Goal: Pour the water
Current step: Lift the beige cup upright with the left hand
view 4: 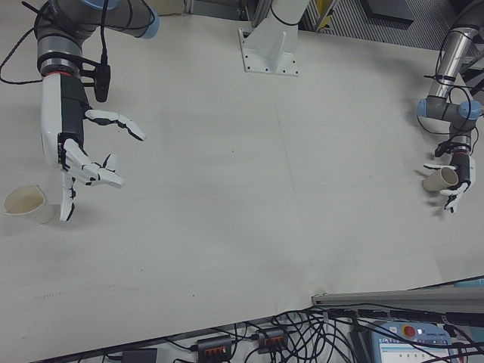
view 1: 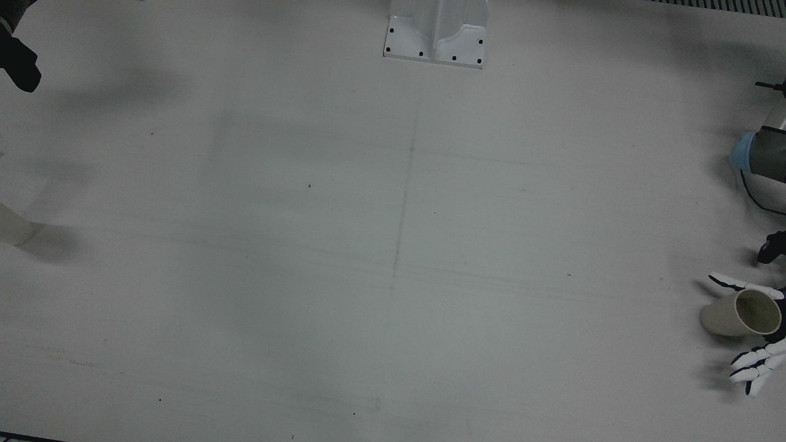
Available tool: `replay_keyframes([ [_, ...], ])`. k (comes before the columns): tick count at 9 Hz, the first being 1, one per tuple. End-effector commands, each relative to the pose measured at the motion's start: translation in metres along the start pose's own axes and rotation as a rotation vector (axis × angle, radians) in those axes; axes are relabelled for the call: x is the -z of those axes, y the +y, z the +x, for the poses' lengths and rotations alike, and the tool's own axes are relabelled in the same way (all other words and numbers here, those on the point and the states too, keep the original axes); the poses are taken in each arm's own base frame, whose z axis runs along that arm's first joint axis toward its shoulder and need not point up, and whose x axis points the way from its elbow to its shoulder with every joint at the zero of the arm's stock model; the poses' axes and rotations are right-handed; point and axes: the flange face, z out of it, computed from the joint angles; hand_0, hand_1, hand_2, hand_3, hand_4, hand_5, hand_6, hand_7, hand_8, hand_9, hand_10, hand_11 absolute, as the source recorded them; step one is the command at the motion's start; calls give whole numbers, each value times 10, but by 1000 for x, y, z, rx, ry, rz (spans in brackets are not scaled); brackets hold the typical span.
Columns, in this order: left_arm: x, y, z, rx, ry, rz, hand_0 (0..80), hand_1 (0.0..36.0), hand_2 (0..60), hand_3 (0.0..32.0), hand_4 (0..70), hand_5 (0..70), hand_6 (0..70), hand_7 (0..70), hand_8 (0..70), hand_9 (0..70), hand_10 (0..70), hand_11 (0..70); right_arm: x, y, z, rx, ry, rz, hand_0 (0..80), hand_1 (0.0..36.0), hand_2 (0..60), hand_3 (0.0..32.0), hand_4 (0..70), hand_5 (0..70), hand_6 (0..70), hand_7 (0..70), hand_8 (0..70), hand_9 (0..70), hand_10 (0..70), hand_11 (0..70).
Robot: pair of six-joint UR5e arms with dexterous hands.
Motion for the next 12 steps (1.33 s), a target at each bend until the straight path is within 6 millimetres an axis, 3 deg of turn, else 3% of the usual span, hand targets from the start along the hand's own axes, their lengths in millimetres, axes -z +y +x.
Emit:
replay_keyframes([
  [1,0,0,1,53,0,31,800,209,0,0,422,700,181,149,100,44,76,133,7,-4,-3,5,2,7,565,222,227,0,207,155,501,579,432,564,0,1],
  [2,1,0,1,67,-1,38,800,236,0,0,452,700,180,144,101,42,78,137,8,-4,-4,6,1,9,564,221,229,0,211,156,504,584,437,571,0,9],
  [3,0,1,2,88,-4,45,800,329,0,0,454,700,184,145,110,48,86,157,7,-2,-4,2,0,5,563,221,232,0,206,156,500,575,439,573,0,11],
  [4,-8,12,5,111,-6,52,800,360,0,0,441,700,183,145,116,49,91,171,7,7,-9,-8,-11,-13,564,223,228,0,197,155,491,562,431,563,0,8],
  [5,-15,25,9,142,-11,61,800,360,185,0,444,700,177,142,113,44,90,169,6,15,-22,-19,-35,-28,564,223,229,0,197,155,492,568,433,564,0,3],
  [6,-23,38,13,169,-11,65,800,360,600,0,444,700,171,138,109,40,88,167,7,12,-33,-24,-51,-24,565,224,235,0,212,156,503,581,438,570,0,0],
  [7,-33,58,10,200,-22,53,800,360,600,0,449,700,167,133,105,35,87,165,23,-7,-39,-32,-47,6,566,224,236,0,221,156,506,585,437,567,0,0],
  [9,-44,88,14,254,-39,72,800,360,600,0,468,700,164,131,101,29,85,162,39,-28,-55,-29,19,12,563,226,212,0,148,145,449,511,400,517,0,0],
  [10,-53,108,21,263,-40,70,800,360,600,0,466,700,162,127,99,25,84,160,49,-44,-67,-15,60,5,565,237,184,0,42,138,376,409,355,465,0,0],
  [11,-59,126,27,266,-39,63,800,360,600,0,466,700,160,126,97,22,82,157,62,-72,-70,-9,67,16,566,239,174,0,14,135,353,376,337,442,0,0],
  [12,-62,141,32,291,-44,74,800,360,600,0,464,700,160,125,96,21,80,154,68,-115,-62,-16,70,-1,571,251,156,0,0,127,294,296,286,375,0,0],
])
